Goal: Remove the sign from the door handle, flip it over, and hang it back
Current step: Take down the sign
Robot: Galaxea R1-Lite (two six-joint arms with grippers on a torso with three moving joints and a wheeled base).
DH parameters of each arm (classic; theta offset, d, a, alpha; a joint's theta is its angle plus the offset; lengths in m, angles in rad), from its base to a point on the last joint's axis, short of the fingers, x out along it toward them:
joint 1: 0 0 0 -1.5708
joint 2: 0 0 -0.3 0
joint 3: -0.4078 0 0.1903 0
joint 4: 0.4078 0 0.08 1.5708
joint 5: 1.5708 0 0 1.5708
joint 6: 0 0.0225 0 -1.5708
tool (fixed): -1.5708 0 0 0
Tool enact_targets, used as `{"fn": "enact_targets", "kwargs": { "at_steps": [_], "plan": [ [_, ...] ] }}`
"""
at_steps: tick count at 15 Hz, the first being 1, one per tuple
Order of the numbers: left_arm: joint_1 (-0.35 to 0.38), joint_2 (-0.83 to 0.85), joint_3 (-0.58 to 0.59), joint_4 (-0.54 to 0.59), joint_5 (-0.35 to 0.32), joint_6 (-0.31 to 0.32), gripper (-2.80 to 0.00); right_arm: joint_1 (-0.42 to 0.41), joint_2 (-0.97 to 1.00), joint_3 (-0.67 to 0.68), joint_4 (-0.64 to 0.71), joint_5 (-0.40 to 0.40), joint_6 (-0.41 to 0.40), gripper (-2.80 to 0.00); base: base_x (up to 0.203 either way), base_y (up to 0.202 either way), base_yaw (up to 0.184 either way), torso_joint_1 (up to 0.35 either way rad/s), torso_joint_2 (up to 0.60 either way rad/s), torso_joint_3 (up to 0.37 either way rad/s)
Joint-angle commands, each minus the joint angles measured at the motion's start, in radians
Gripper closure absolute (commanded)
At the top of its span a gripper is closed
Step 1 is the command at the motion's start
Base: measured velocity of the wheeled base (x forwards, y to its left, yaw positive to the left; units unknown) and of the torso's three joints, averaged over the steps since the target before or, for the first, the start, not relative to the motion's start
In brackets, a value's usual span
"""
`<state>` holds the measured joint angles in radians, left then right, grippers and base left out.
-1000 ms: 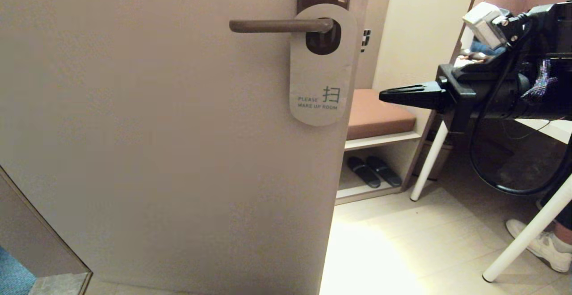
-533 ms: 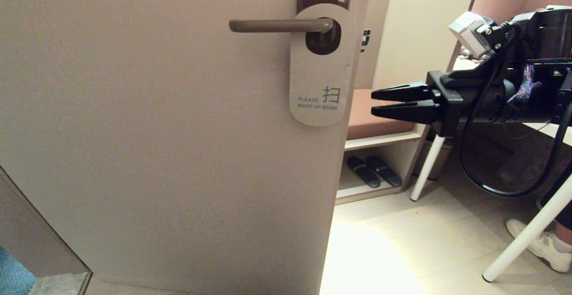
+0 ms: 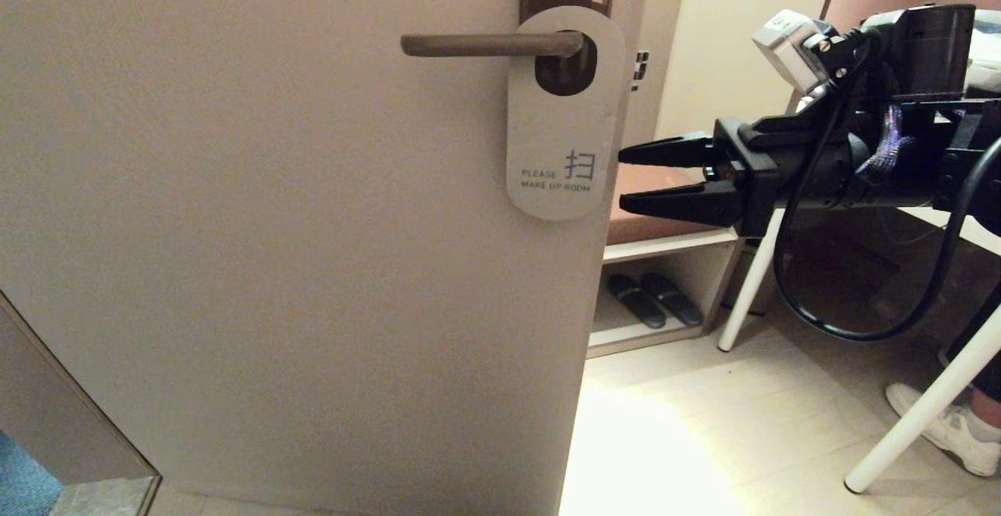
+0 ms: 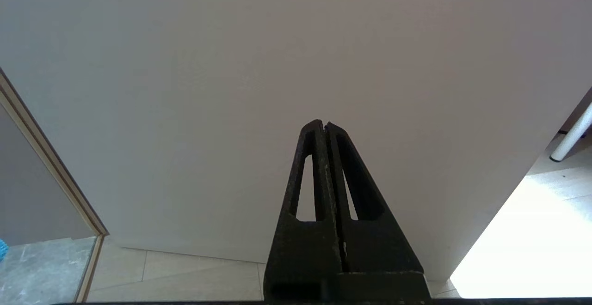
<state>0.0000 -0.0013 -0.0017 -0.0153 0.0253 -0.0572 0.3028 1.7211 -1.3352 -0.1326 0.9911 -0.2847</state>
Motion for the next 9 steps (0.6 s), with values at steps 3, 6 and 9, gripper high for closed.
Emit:
{"fn": "enact_targets", "kwargs": {
  "at_steps": [3,6,9],
  "plan": [
    [0.001,0.001,0.000,0.000,0.001,-0.001,0.00,0.022,0.031,-0.026,-0.001,0.006,-0.002,-2.80,0.000,0.000,0.000,0.000,0.00,0.000],
    [0.000,0.001,0.000,0.000,0.001,-0.001,0.00,0.033,0.046,-0.049,-0.002,0.006,-0.001,-2.80,0.000,0.000,0.000,0.000,0.00,0.000],
    [0.001,0.001,0.000,0.000,0.001,-0.001,0.00,0.046,0.059,-0.063,-0.002,0.006,-0.001,-2.80,0.000,0.000,0.000,0.000,0.00,0.000]
  ]
}}
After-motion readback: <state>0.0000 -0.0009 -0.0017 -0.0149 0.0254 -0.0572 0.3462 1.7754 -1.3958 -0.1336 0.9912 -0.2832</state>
